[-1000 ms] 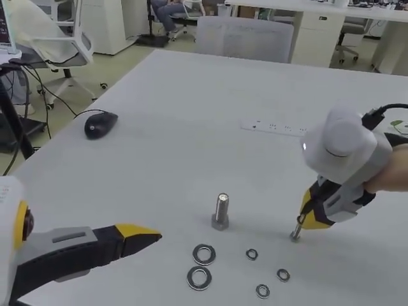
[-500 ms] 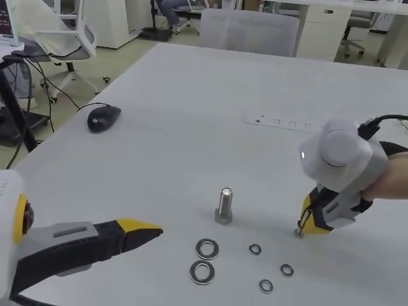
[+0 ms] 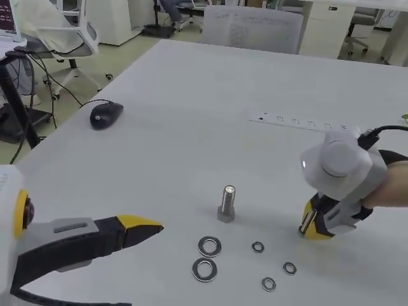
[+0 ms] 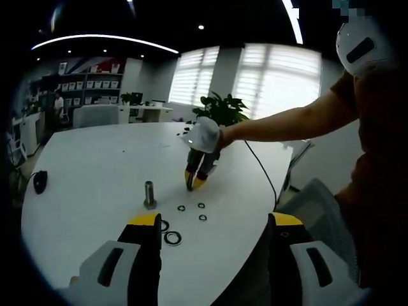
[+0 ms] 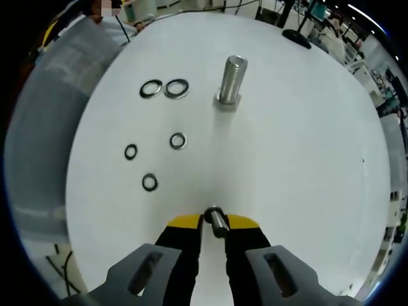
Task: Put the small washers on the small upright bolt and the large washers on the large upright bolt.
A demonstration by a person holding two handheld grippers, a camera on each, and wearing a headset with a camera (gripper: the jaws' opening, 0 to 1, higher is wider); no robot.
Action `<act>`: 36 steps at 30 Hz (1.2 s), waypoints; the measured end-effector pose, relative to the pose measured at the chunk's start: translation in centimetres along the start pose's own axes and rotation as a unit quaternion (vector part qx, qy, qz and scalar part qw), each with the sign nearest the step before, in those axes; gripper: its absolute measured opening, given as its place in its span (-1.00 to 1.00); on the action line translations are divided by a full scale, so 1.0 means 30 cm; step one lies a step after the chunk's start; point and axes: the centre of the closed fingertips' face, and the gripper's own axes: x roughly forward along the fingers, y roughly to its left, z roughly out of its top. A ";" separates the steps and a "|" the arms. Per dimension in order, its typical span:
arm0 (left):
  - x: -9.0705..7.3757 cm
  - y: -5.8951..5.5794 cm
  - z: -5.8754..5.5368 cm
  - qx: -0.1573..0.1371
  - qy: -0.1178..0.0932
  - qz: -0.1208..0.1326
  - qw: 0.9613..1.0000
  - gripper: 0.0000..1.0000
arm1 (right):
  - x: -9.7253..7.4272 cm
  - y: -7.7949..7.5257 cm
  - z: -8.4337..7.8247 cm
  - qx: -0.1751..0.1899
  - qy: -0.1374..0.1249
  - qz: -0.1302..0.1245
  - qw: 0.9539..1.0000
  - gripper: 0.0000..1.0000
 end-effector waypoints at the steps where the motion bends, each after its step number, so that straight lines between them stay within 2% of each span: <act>1: 0.000 0.000 -0.001 0.000 0.001 0.000 1.000 0.35 | 0.000 -0.001 -0.001 0.001 0.000 0.000 1.000 -0.70; 6: 0.000 0.000 -0.003 0.001 0.003 0.000 1.000 0.34 | -0.005 -0.006 -0.010 0.008 -0.002 -0.003 1.000 -0.64; 14: -0.003 -0.004 0.005 0.006 0.002 0.000 1.000 0.34 | -0.056 0.010 -0.021 0.022 -0.010 -0.013 1.000 -0.65; 21: -0.009 -0.016 0.008 0.012 0.005 -0.002 1.000 0.35 | -0.096 0.071 -0.042 0.030 -0.013 -0.015 0.999 -0.65; 25: -0.010 -0.034 0.015 0.017 0.005 -0.004 1.000 0.35 | -0.113 0.121 -0.035 0.034 -0.024 -0.014 0.999 -0.65; 31: -0.016 -0.059 0.030 0.027 0.001 -0.007 1.000 0.35 | -0.104 0.199 -0.004 0.036 -0.040 0.000 0.999 -0.65; 36: -0.027 -0.076 0.032 0.030 -0.001 -0.007 1.000 0.35 | -0.088 0.233 0.028 0.034 -0.050 0.008 0.998 -0.65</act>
